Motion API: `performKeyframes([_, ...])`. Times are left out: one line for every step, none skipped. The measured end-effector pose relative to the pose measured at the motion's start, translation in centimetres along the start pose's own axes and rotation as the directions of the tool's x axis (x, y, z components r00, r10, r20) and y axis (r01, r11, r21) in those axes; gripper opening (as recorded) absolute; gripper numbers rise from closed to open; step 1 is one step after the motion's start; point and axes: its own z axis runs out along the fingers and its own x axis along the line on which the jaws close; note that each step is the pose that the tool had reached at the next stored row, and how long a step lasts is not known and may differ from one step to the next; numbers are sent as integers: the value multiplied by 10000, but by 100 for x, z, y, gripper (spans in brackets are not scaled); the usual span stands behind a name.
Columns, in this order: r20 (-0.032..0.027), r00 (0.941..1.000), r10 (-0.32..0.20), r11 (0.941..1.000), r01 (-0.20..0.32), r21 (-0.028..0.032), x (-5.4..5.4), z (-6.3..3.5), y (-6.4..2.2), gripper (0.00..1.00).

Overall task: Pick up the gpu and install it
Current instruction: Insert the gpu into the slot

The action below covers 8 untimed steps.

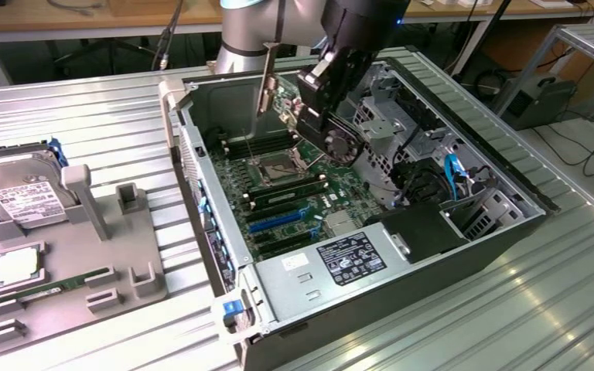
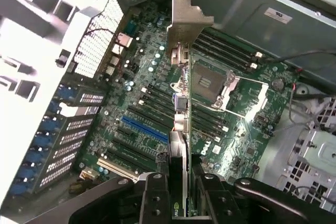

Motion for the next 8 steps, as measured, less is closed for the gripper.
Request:
performKeyframes([-17,9998,-179,9998,179,3,0,0,0,26])
performKeyframes([-35,9993,-369,9993,369,5,0,1,0,26])
performKeyframes([-72,9970,-765,9971,765,8,0,2,0,26])
performKeyframes([-101,9943,-1062,9943,1062,10,0,2,0,26])
performKeyframes([-140,9890,-1474,9891,1475,11,0,3,0,26])
performKeyframes([-167,9843,-1759,9844,1759,10,0,4,0,26])
performKeyframes([-185,9808,-1942,9810,1942,10,0,4,0,26])
performKeyframes([-201,9772,-2115,9774,2116,9,0,5,-1,26])
